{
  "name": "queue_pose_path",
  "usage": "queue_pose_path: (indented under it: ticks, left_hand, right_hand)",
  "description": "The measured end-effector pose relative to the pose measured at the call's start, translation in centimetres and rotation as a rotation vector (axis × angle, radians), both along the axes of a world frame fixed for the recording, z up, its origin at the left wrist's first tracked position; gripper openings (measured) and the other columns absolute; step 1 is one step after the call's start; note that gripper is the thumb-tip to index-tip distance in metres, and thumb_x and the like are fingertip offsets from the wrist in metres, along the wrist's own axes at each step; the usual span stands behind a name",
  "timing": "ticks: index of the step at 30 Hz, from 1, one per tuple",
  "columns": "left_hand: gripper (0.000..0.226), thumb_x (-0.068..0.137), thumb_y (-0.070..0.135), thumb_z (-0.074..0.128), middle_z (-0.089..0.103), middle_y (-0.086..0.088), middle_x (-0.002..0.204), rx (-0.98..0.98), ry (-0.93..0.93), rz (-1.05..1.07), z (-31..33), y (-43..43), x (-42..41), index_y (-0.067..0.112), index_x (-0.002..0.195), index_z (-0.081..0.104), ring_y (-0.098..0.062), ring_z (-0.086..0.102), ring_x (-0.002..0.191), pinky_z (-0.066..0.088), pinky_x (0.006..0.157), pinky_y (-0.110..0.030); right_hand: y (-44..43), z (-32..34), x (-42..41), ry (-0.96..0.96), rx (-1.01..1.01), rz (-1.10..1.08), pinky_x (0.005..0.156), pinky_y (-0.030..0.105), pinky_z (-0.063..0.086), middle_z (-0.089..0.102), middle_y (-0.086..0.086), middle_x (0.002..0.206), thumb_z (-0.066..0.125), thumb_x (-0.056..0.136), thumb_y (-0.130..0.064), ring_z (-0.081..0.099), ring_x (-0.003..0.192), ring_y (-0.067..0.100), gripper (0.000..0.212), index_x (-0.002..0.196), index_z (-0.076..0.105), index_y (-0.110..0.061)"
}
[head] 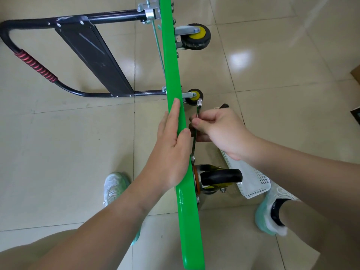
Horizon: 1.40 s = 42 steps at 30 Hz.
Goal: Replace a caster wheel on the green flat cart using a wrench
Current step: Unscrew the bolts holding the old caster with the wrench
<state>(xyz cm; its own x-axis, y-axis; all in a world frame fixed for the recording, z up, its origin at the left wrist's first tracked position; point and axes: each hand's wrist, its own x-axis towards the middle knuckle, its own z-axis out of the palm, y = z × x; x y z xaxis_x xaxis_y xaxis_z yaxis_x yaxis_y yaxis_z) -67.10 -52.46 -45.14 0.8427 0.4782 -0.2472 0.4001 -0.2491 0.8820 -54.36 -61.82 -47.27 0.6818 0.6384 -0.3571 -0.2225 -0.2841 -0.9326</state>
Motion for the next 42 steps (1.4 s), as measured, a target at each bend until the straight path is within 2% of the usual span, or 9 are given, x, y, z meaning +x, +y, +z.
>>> queue_pose_path:
  ticks: [6, 8, 12, 17, 24, 30, 32, 37, 42]
  left_hand:
    - [0.064, 0.11, 0.02, 0.033, 0.012, 0.017, 0.169, 0.022, -0.007, 0.017, 0.3, -0.2, 0.0, 0.039, 0.165, 0.006, 0.011, 0.01, 0.15, 0.007, 0.111, -0.002]
    - [0.064, 0.11, 0.02, 0.033, 0.014, 0.022, 0.166, 0.021, -0.008, 0.02, 0.5, -0.4, 0.0, 0.039, 0.165, 0.007, 0.014, 0.01, 0.147, 0.007, 0.116, -0.01]
    - [0.063, 0.11, 0.021, 0.033, 0.018, 0.029, 0.152, 0.013, -0.01, 0.033, 0.5, -0.6, 0.1, 0.041, 0.164, 0.007, 0.02, 0.015, 0.136, 0.01, 0.101, 0.004]
    - [0.063, 0.11, 0.022, 0.033, 0.017, 0.03, 0.152, 0.019, -0.001, 0.03, 0.7, -0.6, 0.1, 0.042, 0.164, 0.006, 0.026, 0.016, 0.131, 0.01, 0.106, -0.002]
    - [0.064, 0.111, 0.022, 0.033, 0.014, 0.027, 0.163, 0.013, 0.014, 0.019, 0.6, -0.4, 0.3, 0.042, 0.164, 0.005, 0.021, 0.011, 0.14, 0.008, 0.111, -0.003]
    - [0.064, 0.111, 0.021, 0.032, 0.009, 0.023, 0.168, 0.016, 0.019, -0.002, 0.4, -0.2, 0.2, 0.044, 0.163, 0.003, 0.014, 0.003, 0.151, 0.003, 0.114, -0.003]
    - [0.064, 0.111, 0.021, 0.033, 0.008, 0.021, 0.169, 0.008, 0.02, -0.001, 0.3, -0.2, 0.2, 0.045, 0.162, 0.003, 0.012, 0.002, 0.152, 0.003, 0.107, 0.006]
    - [0.064, 0.111, 0.02, 0.033, 0.006, 0.018, 0.17, 0.001, 0.024, -0.014, 0.4, 0.0, 0.1, 0.043, 0.163, 0.004, 0.026, 0.01, 0.142, 0.01, 0.093, 0.014]
    - [0.065, 0.111, 0.02, 0.033, 0.006, 0.016, 0.171, -0.007, 0.014, -0.009, 0.2, 0.1, 0.0, 0.046, 0.162, 0.003, 0.008, 0.001, 0.155, 0.007, 0.094, 0.013]
  right_hand:
    - [-4.2, 1.7, -4.6, -0.147, 0.11, -0.01, 0.086, 0.014, 0.052, 0.076, -0.016, 0.085, 0.067, 0.09, 0.003, 0.071, 0.085, -0.001, 0.027, 0.088, 0.075, -0.023]
    - [-5.4, 1.3, -5.9, -0.166, 0.136, -0.062, 0.091, 0.018, 0.053, 0.077, -0.012, 0.086, 0.067, 0.09, 0.004, 0.071, 0.086, 0.001, 0.024, 0.091, 0.076, -0.019]
    - [-6.0, 0.8, -5.9, -0.221, 0.161, -0.135, 0.095, 0.027, 0.055, 0.078, -0.009, 0.091, 0.068, 0.09, 0.002, 0.072, 0.091, 0.006, 0.025, 0.093, 0.076, -0.021]
    - [-5.3, 1.4, -3.0, -0.21, 0.175, -0.138, 0.086, 0.028, 0.059, 0.077, -0.007, 0.09, 0.066, 0.092, 0.0, 0.074, 0.093, 0.012, 0.025, 0.094, 0.073, -0.024]
    - [-2.4, -0.6, 2.0, 0.038, 0.011, -0.17, 0.074, 0.035, 0.061, 0.074, 0.004, 0.078, 0.063, 0.098, -0.007, 0.075, 0.078, 0.024, 0.015, 0.087, 0.072, -0.011]
    - [-0.1, -1.9, 3.1, 0.222, -0.094, -0.066, 0.067, 0.034, 0.061, 0.073, 0.011, 0.079, 0.065, 0.097, -0.011, 0.074, 0.07, 0.028, 0.011, 0.099, 0.068, 0.0]
    - [0.6, -2.1, 3.2, 0.242, -0.106, -0.053, 0.065, 0.035, 0.061, 0.072, 0.01, 0.076, 0.065, 0.097, -0.01, 0.074, 0.067, 0.029, 0.01, 0.096, 0.067, 0.0]
    - [2.1, -2.5, 3.2, 0.255, -0.14, 0.002, 0.071, 0.041, 0.062, 0.073, 0.015, 0.083, 0.067, 0.095, -0.011, 0.074, 0.07, 0.032, 0.013, 0.099, 0.068, 0.002]
    - [2.5, -2.6, 2.6, 0.18, -0.134, 0.065, 0.084, 0.05, 0.061, 0.075, 0.019, 0.101, 0.067, 0.096, -0.015, 0.075, 0.084, 0.036, 0.025, 0.114, 0.07, 0.002]
